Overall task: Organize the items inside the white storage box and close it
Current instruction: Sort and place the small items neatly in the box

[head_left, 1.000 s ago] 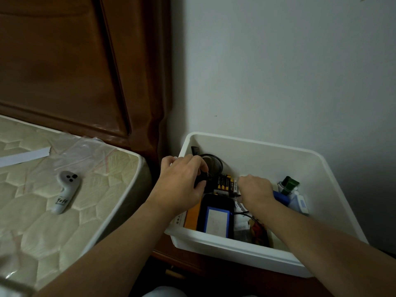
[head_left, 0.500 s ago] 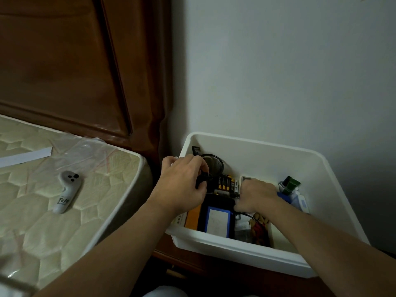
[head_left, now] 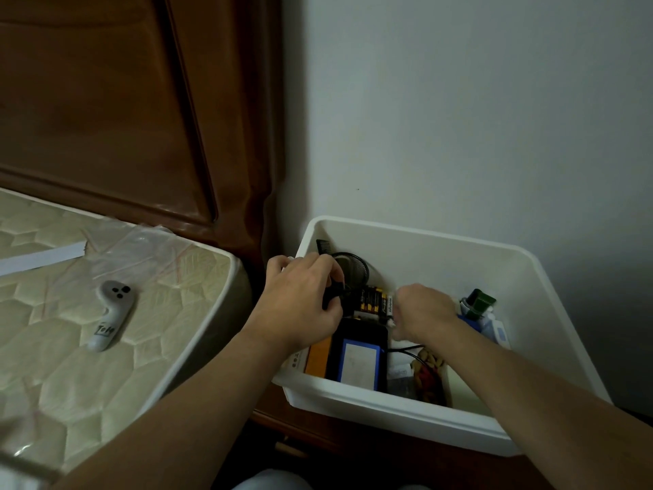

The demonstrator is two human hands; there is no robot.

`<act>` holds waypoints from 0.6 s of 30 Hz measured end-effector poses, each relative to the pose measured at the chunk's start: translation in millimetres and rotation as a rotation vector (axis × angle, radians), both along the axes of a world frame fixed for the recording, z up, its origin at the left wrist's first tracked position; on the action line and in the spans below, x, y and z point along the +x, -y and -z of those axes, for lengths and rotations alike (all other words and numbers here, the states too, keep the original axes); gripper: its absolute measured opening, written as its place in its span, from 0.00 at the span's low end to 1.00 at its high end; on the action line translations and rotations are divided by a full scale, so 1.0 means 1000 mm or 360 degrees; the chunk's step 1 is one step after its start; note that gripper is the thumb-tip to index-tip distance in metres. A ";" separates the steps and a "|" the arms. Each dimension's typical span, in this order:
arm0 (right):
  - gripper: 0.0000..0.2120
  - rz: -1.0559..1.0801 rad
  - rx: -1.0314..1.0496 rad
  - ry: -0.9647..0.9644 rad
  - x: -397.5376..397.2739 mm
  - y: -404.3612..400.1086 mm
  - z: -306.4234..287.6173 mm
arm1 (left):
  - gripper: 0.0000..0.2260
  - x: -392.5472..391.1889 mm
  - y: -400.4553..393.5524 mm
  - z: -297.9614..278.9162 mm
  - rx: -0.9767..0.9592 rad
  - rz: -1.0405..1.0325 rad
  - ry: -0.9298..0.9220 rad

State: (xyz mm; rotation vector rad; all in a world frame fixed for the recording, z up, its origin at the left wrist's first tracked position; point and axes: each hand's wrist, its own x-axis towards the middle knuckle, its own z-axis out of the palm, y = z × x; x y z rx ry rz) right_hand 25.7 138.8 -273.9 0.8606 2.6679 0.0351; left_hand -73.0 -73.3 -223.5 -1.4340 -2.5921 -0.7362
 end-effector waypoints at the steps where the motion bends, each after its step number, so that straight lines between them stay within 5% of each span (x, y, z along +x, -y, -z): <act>1: 0.13 -0.0056 0.0038 -0.0006 -0.001 0.001 0.000 | 0.12 0.000 0.000 0.000 0.0003 0.0000 0.0001; 18: 0.10 -0.0187 0.0213 0.0015 0.000 -0.001 0.013 | 0.16 -0.001 -0.001 0.004 0.0000 -0.0095 -0.0003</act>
